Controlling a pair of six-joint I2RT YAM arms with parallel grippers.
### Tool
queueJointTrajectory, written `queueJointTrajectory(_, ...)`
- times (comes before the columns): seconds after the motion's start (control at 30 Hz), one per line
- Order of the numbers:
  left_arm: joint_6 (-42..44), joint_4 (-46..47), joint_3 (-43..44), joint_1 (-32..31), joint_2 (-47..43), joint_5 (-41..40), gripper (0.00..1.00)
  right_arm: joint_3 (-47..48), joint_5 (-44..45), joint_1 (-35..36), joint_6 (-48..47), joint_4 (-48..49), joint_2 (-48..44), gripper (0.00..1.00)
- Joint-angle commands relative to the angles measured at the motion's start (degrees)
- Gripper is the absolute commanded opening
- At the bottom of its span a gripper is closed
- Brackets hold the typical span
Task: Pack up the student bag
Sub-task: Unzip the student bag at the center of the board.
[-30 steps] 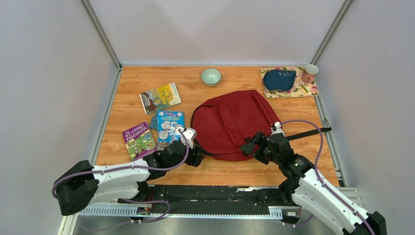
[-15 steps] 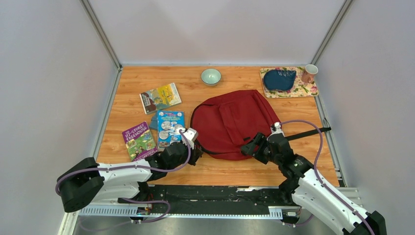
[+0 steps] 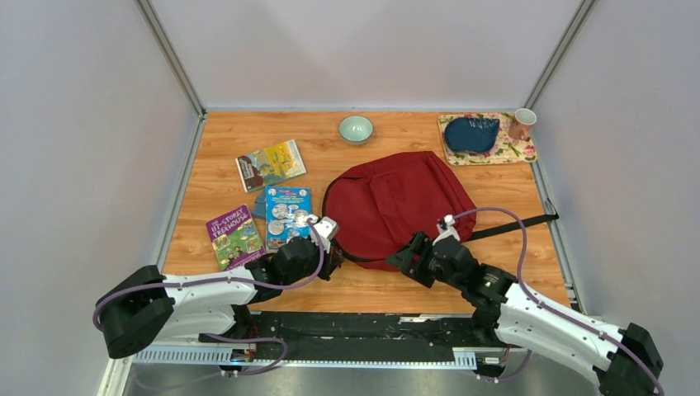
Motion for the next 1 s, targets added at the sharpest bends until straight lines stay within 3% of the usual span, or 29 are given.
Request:
queueJointTrajectory(0.0,1.35,-3.67,4.70,-0.14,-0.96,5.64,0.00,-0.75,8.15,4.68,12.32,7.12,3.76,0.77)
queueJointTrajectory(0.23,1.26,-7.28,8.66,-1.01,-0.17,9.16,0.00,5.21,8.42,6.71,18.49,9.23,17.19,0.89)
queueJointTrajectory(0.4,2.76,-9.22,11.90,-2.59,2.11,12.32,0.00,5.14,11.05,6.62,22.27,13.53,21.87,0.87)
queueJointTrajectory(0.57,0.75,-10.01,12.96,-3.12,3.08,14.08,0.00,5.31,13.25,5.31,21.21,11.36,21.09,0.54)
queueJointTrajectory(0.6,0.39,-10.71,14.27,-3.21,3.43,14.61,0.00,5.23,12.38,4.78,21.13,9.43,20.39,0.43)
queueJointTrajectory(0.63,0.04,-12.45,15.07,-3.13,3.78,14.70,0.00,5.23,12.11,4.51,20.70,8.63,18.12,0.21)
queueJointTrajectory(0.7,-1.80,-14.75,17.61,-3.12,5.10,14.35,0.00,6.01,13.51,4.34,21.12,1.38,15.99,0.11)
queueJointTrajectory(0.73,-2.42,-16.67,18.41,-3.12,5.63,14.26,0.00,6.36,12.30,3.73,21.65,-1.37,14.24,0.01)
queueJointTrajectory(0.83,-4.44,-19.23,19.82,-3.12,6.78,14.17,0.00,7.86,11.67,2.05,16.66,-7.54,10.19,0.00)
queueJointTrajectory(0.97,-3.58,-16.26,16.93,-3.12,5.55,14.87,0.00,6.90,13.86,1.70,7.79,-7.47,6.59,0.00)
